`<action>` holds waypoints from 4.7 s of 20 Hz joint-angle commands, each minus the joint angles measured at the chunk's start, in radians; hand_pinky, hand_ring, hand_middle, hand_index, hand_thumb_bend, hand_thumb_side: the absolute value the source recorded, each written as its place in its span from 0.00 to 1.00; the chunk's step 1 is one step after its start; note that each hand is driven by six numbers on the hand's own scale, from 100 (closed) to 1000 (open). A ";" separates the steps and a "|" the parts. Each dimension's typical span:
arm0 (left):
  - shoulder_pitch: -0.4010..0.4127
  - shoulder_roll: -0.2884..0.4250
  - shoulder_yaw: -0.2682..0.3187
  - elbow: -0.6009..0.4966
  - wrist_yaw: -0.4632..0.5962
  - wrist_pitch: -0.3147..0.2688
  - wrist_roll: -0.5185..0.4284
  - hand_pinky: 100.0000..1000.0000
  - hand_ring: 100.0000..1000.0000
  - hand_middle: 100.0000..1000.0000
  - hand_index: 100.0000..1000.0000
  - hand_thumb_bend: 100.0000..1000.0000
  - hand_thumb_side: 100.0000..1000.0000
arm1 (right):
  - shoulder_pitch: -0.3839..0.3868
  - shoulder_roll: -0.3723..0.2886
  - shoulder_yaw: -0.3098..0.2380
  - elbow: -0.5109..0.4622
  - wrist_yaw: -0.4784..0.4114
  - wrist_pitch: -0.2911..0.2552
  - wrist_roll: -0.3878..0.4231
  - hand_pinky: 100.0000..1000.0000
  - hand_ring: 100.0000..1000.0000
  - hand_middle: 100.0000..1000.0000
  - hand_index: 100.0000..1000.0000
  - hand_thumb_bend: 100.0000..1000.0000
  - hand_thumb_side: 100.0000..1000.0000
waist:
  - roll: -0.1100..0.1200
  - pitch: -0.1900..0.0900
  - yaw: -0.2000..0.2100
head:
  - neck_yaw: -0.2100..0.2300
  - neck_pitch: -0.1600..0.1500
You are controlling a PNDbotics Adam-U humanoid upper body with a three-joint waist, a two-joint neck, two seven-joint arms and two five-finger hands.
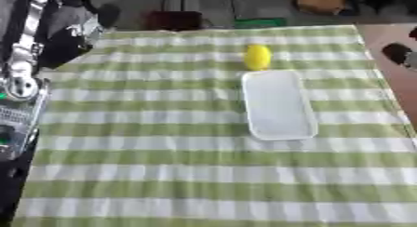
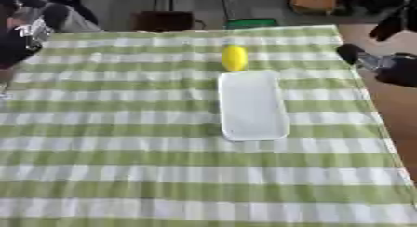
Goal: Pick up objects on the table and place them in the box.
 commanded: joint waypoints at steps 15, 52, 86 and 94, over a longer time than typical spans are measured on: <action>-0.228 0.091 0.069 0.373 -0.101 0.108 0.069 0.69 0.70 0.85 0.84 0.71 0.66 | -0.023 -0.018 0.000 -0.016 -0.002 -0.005 0.011 0.48 0.50 0.63 0.84 0.58 0.37 | -0.002 -0.020 -0.033 | 0.009 -0.014; -0.608 -0.201 -0.101 0.946 -0.615 -0.045 -0.060 0.73 0.73 0.80 0.86 0.81 0.75 | -0.099 0.000 0.043 -0.024 -0.019 -0.022 0.058 0.48 0.50 0.63 0.83 0.57 0.37 | 0.031 0.029 -0.220 | 0.113 -0.069; -0.576 -0.232 -0.076 1.033 -0.706 -0.074 0.169 0.66 0.66 0.77 0.84 0.50 0.46 | -0.123 0.003 0.050 -0.028 -0.029 -0.026 0.069 0.48 0.50 0.63 0.84 0.56 0.37 | 0.038 0.088 -0.286 | 0.135 -0.113; -0.572 -0.235 -0.077 1.038 -0.719 -0.059 0.170 0.61 0.62 0.74 0.83 0.58 0.24 | -0.123 0.004 0.049 -0.028 -0.031 -0.027 0.069 0.48 0.50 0.63 0.84 0.56 0.37 | 0.039 0.091 -0.289 | 0.133 -0.114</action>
